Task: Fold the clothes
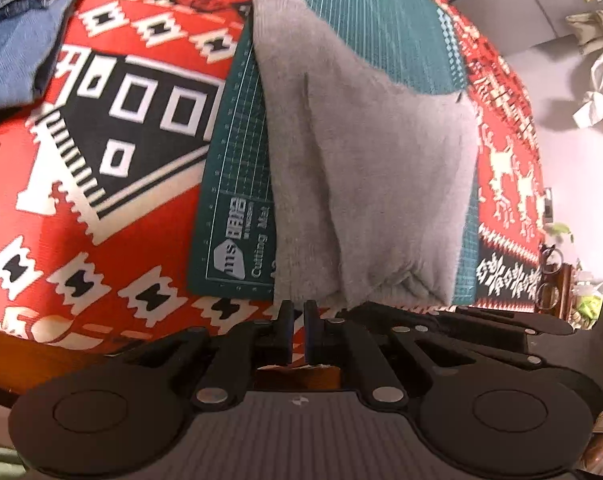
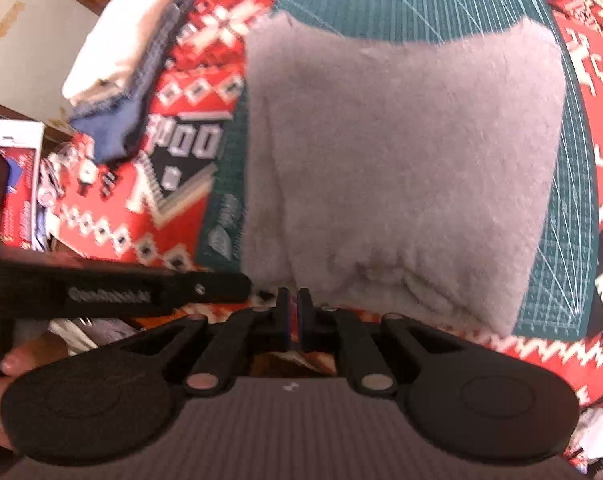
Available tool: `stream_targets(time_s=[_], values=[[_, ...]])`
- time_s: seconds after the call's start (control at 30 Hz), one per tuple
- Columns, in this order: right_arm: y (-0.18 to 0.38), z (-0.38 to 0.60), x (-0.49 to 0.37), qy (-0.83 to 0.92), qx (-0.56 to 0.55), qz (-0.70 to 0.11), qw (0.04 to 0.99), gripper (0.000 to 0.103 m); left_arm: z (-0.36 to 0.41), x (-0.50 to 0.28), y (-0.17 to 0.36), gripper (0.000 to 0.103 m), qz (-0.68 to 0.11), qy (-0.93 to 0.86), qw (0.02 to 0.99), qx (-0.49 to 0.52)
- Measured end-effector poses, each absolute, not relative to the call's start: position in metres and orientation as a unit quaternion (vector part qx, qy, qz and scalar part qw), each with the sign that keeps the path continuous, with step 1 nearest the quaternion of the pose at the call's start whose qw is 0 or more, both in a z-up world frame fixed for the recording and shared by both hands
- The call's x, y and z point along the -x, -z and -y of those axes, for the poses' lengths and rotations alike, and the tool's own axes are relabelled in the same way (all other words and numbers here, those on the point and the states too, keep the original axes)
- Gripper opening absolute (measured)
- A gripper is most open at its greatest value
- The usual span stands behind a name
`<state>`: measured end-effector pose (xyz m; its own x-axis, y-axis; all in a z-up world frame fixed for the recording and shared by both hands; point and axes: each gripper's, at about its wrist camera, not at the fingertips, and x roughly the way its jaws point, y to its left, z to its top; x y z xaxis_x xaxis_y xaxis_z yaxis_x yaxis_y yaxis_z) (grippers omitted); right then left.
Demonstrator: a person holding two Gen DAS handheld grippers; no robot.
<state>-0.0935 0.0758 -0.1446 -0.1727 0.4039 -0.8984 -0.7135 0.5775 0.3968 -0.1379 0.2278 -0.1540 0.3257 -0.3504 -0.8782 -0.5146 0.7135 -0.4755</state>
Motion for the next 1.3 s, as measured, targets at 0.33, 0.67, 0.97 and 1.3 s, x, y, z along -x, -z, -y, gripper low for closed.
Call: stream_targets(time_s=[0.33, 0.67, 0.97, 1.3], values=[[0.163, -0.101, 0.095, -0.445, 0.119, -0.624, 0.632, 0.002, -0.235, 0.139, 0.169, 0.005, -0.584, -0.072, 0.711, 0.385], [0.127, -0.075, 0.069, -0.433, 0.088, -0.604, 0.663, 0.003, -0.256, 0.121, 0.150, 0.005, -0.527, -0.077, 0.735, 0.418], [0.128, -0.061, 0.038, -0.397, 0.075, -0.610, 0.681, 0.003, -0.246, 0.113, 0.163, 0.004, -0.552, -0.082, 0.737, 0.381], [0.132, -0.055, 0.034, -0.397, 0.076, -0.619, 0.673, 0.005, -0.249, 0.120, 0.145, 0.004, -0.551, -0.088, 0.738, 0.379]])
